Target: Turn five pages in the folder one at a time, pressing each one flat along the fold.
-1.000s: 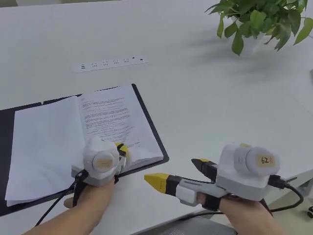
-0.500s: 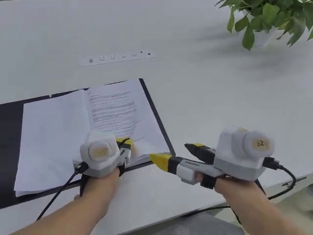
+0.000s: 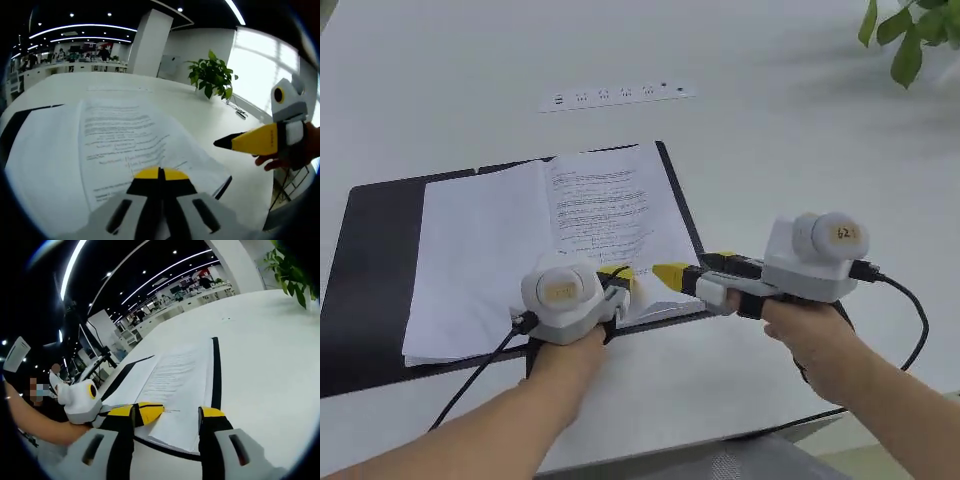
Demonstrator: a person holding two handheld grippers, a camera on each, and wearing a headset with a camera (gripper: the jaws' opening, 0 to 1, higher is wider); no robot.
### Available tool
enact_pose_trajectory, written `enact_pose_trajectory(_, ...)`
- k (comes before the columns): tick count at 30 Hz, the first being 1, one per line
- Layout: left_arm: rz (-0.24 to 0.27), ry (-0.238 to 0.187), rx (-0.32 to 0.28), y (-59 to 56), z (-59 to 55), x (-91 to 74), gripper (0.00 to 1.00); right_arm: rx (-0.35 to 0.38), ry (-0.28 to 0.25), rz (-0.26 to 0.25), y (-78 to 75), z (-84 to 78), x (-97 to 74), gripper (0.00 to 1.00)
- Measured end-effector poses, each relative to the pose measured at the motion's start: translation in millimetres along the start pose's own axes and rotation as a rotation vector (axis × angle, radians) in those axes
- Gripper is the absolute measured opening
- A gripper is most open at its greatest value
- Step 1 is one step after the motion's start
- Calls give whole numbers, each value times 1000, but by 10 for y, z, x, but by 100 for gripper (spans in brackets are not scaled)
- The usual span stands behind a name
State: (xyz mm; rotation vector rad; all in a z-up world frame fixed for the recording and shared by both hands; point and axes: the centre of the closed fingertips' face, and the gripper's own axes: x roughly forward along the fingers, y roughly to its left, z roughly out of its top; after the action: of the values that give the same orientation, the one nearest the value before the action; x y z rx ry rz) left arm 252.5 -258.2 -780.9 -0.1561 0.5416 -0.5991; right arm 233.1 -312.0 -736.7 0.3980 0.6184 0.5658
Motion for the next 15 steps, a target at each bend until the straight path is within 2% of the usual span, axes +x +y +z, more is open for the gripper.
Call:
enact_pose_trajectory(9, -4, -7, -15, -6, -3, -5, 0, 29, 8, 7, -169, 83, 219, 48)
enact_pose_trajectory(15, -7, -7, -14, -4, -4, -1, 0, 41, 38, 6, -219, 36, 288, 47)
